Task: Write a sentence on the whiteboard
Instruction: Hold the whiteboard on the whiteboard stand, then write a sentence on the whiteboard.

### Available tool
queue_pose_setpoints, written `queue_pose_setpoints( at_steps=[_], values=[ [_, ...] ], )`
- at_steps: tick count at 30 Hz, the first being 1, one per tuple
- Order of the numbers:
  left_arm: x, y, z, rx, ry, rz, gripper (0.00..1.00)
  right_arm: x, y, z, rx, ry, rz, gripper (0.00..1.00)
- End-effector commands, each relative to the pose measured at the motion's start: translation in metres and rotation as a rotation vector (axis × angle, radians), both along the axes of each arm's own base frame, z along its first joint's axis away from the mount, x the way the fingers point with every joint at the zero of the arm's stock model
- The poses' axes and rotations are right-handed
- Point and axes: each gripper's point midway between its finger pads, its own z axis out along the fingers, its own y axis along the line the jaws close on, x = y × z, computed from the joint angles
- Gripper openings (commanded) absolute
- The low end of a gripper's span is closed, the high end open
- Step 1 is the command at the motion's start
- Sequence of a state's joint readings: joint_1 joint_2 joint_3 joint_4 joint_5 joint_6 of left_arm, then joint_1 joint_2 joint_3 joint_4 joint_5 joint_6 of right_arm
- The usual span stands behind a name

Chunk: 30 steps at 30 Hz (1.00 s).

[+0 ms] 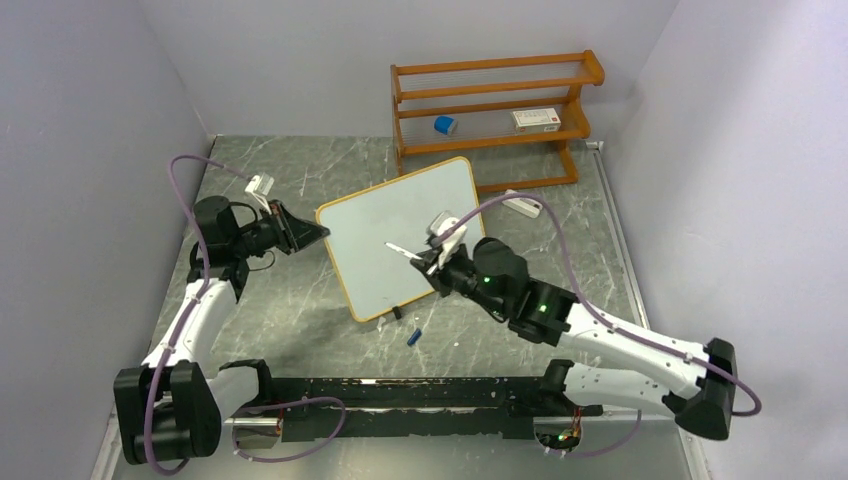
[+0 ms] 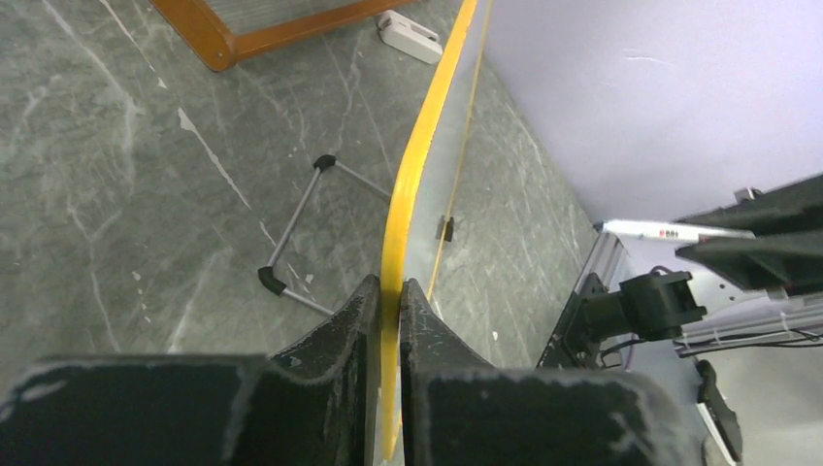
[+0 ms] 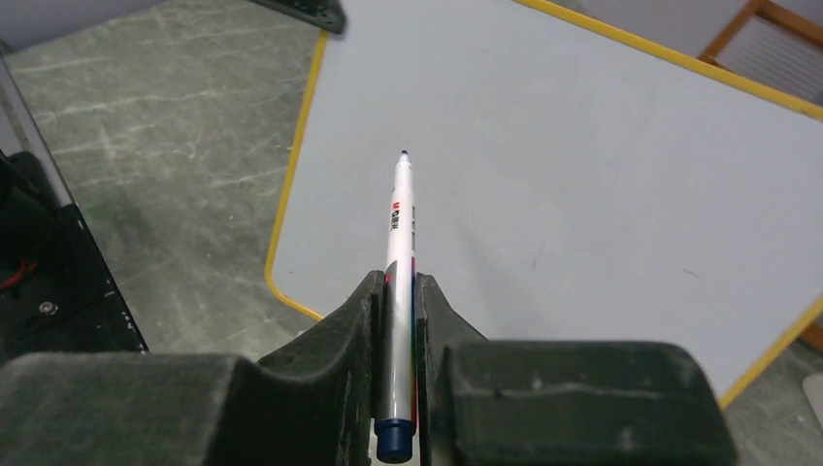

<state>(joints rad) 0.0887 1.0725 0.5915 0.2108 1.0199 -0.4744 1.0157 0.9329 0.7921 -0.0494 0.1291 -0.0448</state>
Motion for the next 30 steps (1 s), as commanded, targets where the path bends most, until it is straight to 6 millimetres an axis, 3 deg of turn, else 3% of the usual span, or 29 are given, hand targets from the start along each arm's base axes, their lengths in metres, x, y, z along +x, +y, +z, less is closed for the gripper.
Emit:
queue_pose_setpoints(
  at_steps=[1, 6, 19, 30],
  values=[
    [-0.008, -0.005, -0.020, 0.095, 0.075, -0.006, 0.05, 0.007, 0.014, 0.016, -0.068, -0.107, -0.071, 0.00],
    [-0.009, -0.007, -0.019, 0.152, 0.061, -0.001, 0.05, 0.005, 0.039, 0.020, -0.126, -0.114, -0.065, 0.00],
    [-0.009, -0.003, -0.018, 0.174, 0.042, 0.021, 0.05, 0.007, 0.075, 0.008, -0.318, -0.053, -0.090, 0.00],
    [-0.009, -0.004, -0.016, 0.168, 0.038, 0.023, 0.05, 0.004, 0.101, 0.009, -0.301, -0.093, -0.088, 0.00]
  ],
)
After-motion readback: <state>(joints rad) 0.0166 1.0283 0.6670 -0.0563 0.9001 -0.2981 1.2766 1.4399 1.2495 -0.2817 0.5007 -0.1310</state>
